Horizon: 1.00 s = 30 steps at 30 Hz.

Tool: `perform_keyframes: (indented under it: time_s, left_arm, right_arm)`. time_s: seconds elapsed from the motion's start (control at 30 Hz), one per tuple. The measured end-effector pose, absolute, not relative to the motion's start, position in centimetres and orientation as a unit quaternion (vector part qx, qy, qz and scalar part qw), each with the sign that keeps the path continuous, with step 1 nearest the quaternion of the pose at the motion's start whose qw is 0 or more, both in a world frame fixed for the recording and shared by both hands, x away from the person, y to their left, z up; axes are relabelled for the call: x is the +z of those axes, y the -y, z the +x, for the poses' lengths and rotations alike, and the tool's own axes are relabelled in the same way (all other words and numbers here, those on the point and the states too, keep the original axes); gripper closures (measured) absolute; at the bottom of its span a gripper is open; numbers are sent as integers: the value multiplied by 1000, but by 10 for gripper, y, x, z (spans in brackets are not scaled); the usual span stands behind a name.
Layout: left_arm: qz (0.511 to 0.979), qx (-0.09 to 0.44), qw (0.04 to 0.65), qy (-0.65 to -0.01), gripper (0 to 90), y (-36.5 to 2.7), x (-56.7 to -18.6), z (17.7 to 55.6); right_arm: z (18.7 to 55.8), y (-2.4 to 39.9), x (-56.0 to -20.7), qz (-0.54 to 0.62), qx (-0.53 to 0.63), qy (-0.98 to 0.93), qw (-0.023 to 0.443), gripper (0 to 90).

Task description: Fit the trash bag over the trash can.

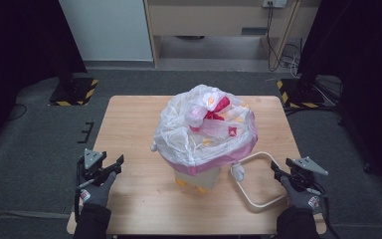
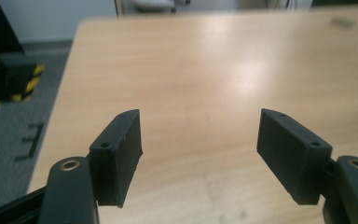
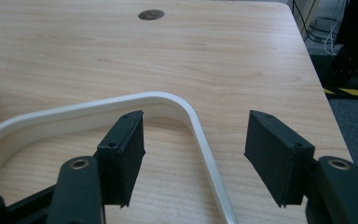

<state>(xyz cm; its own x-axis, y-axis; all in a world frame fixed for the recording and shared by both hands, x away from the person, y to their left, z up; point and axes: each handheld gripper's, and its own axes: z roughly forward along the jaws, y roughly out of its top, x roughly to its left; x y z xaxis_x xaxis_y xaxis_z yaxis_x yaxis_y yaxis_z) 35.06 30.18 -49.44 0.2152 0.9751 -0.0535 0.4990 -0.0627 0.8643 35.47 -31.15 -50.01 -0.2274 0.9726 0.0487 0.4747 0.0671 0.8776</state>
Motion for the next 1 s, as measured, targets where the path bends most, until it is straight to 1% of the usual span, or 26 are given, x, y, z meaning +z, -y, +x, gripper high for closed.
perform_keyframes:
  time_s: [0.07,0.13,0.33,0.47,0.57,0.7,0.77,0.9,1.0]
  left_arm:
    - [667,271,395,-571,281,-304,-508,351]
    - [672,260,386,-576,281,-303,-515,349]
    - [697,257,354,-568,258,-295,-527,352]
    - [720,247,319,-564,245,-291,-534,357]
    - [726,246,317,-558,237,-289,-534,358]
    - [726,244,315,-560,193,-289,-534,358]
    - [725,244,313,-562,183,-289,-534,359]
    - [724,243,307,-568,113,-288,-535,360]
    - [724,243,303,-570,89,-288,-535,360]
  right_arm:
    - [355,310,-497,541,422,-662,301,376]
    - [354,310,-494,541,426,-660,300,376]
    - [353,310,-490,541,431,-655,304,369]
    - [352,311,-489,544,431,-655,300,370]
    - [353,312,-486,539,428,-659,305,375]
    - [355,311,-478,536,438,-654,304,386]
    - [355,311,-471,531,449,-649,310,398]
    - [353,309,-454,521,467,-638,322,437]
    - [354,304,-440,513,477,-631,333,452]
